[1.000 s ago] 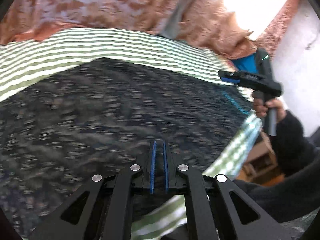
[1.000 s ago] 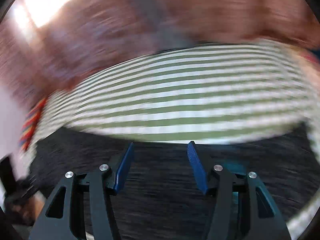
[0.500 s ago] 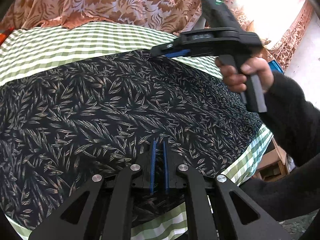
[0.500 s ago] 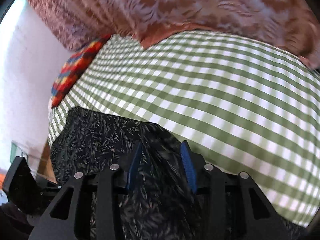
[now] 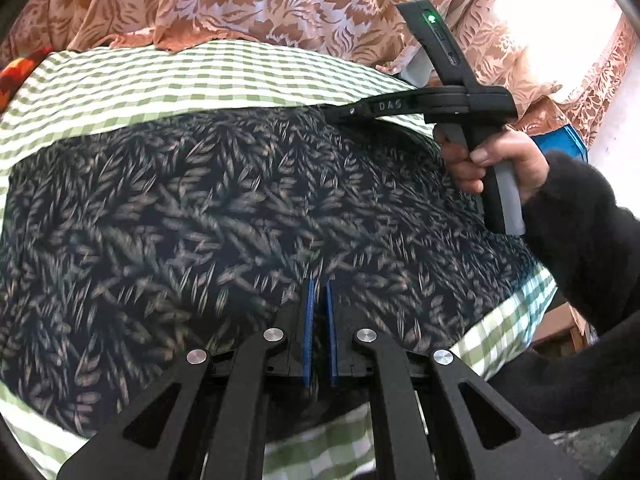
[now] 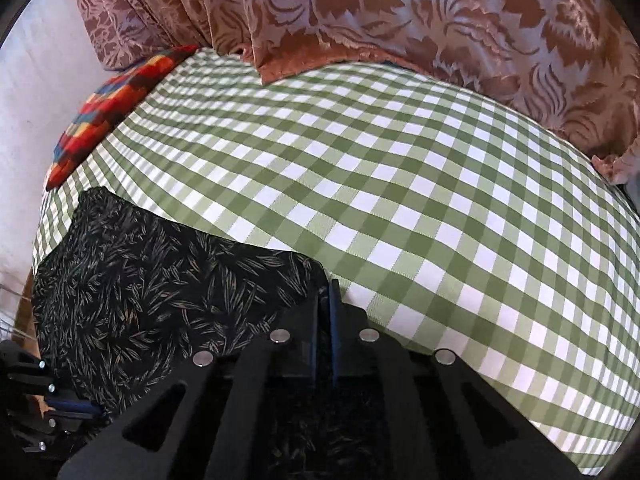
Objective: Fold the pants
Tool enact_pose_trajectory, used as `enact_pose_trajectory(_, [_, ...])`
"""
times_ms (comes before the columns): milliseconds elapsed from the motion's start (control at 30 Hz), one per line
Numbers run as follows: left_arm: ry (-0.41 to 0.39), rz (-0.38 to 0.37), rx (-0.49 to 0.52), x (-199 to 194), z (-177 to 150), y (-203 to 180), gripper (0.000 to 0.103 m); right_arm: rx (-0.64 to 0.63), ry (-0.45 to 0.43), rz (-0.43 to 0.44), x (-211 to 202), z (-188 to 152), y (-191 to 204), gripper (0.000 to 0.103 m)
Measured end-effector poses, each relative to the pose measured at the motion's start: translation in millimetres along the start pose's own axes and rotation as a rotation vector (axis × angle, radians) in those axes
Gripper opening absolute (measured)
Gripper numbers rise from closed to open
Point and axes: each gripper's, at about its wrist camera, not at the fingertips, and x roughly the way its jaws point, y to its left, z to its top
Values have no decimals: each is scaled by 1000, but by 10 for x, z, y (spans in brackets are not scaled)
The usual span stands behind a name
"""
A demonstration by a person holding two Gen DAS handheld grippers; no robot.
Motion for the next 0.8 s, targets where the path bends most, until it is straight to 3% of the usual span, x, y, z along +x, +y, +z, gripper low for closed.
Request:
enact_pose_trajectory(67, [-7,-8,-23,-61,-43,31,4,66,-16,27,-50,-24,-125,15])
enact_pose_trajectory(100, [-15,-11,-38,-99,-49,48,4,98,-25,33,-100,-41,-190,32])
enact_pose_trajectory(133, [-32,-10,-54,-152,-40,85,4,124,-44,40,-163,-62,-241,37])
enact_pose_trajectory(200, [-70,-2,-95,-291,-36,160,4,157,-81,50,-343,-102,-263,37])
enact_pose_trajectory(333, [-184,28,-318,-712,-61,607,5,188,-143,84,-674,-308,-224,43])
enact_pose_trajectory(400, [-261,101,-464,-1011,-171,939,18,185,-158,102,-765,-436,-145,46])
enact_pose_trajectory(433, [-290,127,-517,-1122,-228,1044,41,181,-165,115,-807,-532,-89,49])
enact_pose_trajectory(467, [-330,147,-584,-1257,-311,1161,53,178,-166,119,-813,-588,-28,51])
enact_pose_trajectory(600, [-403,139,-774,-1588,-621,1518,54,173,-161,120,-765,-823,163,54])
enact_pose_trajectory(733, [-372,128,-827,-1514,-724,1572,54,195,-144,125,-632,-938,228,54])
enact_pose_trajectory(800, [-346,113,-812,-1427,-695,1574,47,200,-141,115,-582,-974,245,55])
